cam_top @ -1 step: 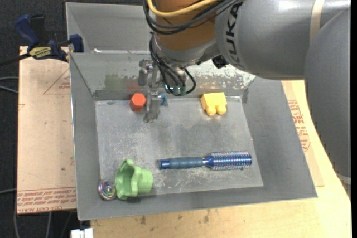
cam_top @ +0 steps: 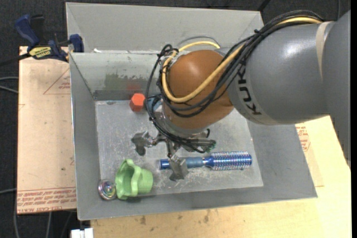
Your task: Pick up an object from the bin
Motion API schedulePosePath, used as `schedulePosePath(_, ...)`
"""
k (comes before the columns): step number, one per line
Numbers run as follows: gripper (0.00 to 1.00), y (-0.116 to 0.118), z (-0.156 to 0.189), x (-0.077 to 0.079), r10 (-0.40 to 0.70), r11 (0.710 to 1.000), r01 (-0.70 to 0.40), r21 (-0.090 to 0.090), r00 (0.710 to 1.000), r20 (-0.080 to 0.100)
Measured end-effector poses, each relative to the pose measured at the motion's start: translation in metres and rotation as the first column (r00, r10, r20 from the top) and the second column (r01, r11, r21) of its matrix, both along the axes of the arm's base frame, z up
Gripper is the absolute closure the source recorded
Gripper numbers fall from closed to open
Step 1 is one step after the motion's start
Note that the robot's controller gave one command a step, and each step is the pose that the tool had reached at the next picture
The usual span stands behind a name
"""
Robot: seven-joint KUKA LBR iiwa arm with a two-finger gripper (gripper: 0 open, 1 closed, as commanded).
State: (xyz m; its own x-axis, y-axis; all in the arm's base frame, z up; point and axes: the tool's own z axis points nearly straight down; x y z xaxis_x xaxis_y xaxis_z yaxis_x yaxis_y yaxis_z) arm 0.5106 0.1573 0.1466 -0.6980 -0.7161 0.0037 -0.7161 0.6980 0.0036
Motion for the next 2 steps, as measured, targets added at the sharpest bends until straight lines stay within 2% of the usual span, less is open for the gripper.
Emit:
schedulePosePath(1, 0.0, 0.048, -0.0628, -0.0024, 0.264, 0.965, -0.264, 0.003, 0.965, 0.002)
schedulePosePath(2, 1.0, 0.0467, -0.0614, -0.0011, 0.261, 0.965, -0.261, 0.003, 0.965, 0.004)
